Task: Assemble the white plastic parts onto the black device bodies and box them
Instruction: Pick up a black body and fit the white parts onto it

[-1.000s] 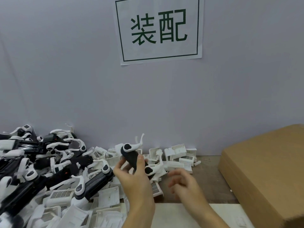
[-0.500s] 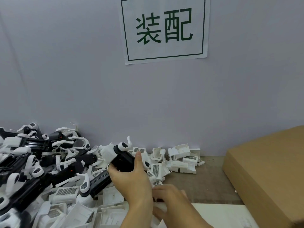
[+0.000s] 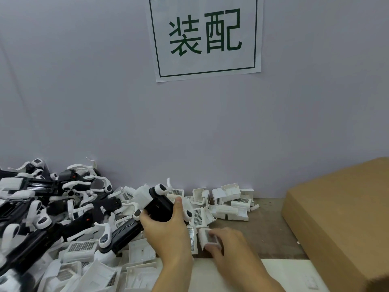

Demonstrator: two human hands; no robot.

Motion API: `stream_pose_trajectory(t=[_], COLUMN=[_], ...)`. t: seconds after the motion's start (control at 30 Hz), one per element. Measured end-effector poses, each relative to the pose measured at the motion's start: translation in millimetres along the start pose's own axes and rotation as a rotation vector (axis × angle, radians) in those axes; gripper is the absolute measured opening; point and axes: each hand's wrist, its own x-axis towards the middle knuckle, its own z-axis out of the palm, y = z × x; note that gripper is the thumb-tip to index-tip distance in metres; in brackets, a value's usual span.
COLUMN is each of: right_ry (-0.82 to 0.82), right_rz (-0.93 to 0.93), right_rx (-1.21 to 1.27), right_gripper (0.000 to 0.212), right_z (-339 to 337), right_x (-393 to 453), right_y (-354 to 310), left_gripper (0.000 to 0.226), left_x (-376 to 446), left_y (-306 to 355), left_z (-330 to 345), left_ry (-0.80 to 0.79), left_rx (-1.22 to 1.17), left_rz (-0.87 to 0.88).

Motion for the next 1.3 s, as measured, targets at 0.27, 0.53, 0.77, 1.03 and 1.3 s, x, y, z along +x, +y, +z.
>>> stream_pose_trajectory(t=[0.27,0.53,0.77,1.03,1.3], right_ry=[0.303,0.574,0.371,0.362,0.505], right_rz=[0.298,0.222,-0.008,0.06,0.281], right_rx=[0.556,1.185,0.878,0.844,0.931], right_gripper=[0.038,0.018,0.036,0.015,0.045], right_z=[-23,-36,-32,-23,-29], right_x=[7,9,-2,1,4], right_y=[28,22,10,4,12], left_gripper=[0.036,0.025,0.04,0.026,0.034], left_x=[-15,-28,-28,-34,-34], left_y=[1,-5,-10,-10,-13], left_z=[5,9,7,5,5], left_ry=[-0.297,-0.556,-0.428,-0.515,-0.549], left_rx=[0.216,0.272,0.256,0.196,0.231], left_rz=[-0.147,-0.5,-0.431,-0.296,-0.245])
